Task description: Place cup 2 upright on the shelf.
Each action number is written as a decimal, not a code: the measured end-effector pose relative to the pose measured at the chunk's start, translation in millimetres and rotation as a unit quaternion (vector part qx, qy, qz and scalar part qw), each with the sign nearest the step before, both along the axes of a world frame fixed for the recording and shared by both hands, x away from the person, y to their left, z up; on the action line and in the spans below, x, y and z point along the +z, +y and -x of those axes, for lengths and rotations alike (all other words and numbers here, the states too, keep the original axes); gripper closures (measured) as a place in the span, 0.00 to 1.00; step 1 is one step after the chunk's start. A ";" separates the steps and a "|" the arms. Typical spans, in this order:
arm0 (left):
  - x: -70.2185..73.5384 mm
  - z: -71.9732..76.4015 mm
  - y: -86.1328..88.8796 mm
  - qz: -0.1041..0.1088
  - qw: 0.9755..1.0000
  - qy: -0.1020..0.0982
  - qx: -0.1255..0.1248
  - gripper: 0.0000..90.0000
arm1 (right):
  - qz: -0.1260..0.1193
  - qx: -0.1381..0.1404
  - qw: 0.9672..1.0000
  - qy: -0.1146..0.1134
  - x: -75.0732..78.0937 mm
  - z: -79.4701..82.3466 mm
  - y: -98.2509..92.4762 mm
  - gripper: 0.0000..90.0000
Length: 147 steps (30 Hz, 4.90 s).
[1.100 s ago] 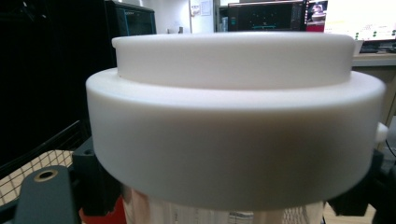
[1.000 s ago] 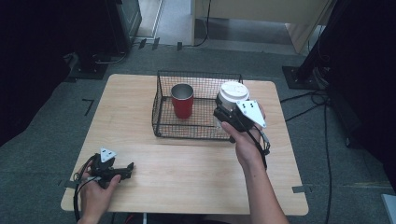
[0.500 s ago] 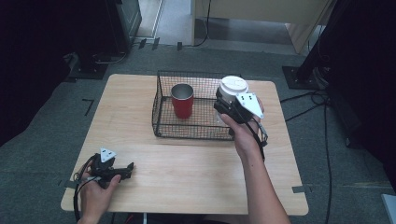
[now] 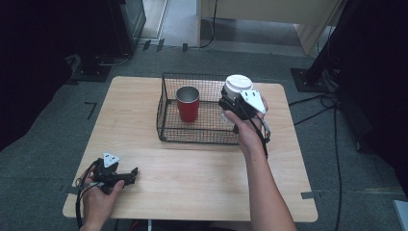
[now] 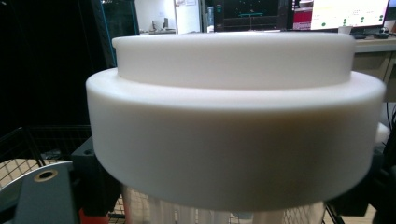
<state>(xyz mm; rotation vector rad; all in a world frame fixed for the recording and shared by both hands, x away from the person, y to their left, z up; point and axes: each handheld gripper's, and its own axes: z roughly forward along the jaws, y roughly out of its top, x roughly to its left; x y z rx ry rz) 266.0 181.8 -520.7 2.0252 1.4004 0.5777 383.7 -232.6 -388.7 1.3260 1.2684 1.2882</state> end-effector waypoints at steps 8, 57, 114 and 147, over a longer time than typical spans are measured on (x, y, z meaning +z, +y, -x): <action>0.0 0.0 0.1 0.000 1.000 0.000 0.000 0.00 | -0.003 -0.009 1.000 0.010 -5.8 -19.1 3.7 0.18; 0.0 0.0 0.1 -0.001 1.000 0.000 -0.001 0.00 | 0.034 -0.008 0.997 0.065 -60.0 -63.6 28.1 0.18; 0.0 0.0 0.0 0.000 1.000 0.000 0.000 0.00 | 0.008 -0.010 1.000 -0.009 -1.6 -26.8 18.9 0.00; -0.1 -0.1 0.0 0.000 1.000 0.000 0.000 0.00 | 0.009 0.024 1.000 -0.012 1.1 45.5 -24.4 0.00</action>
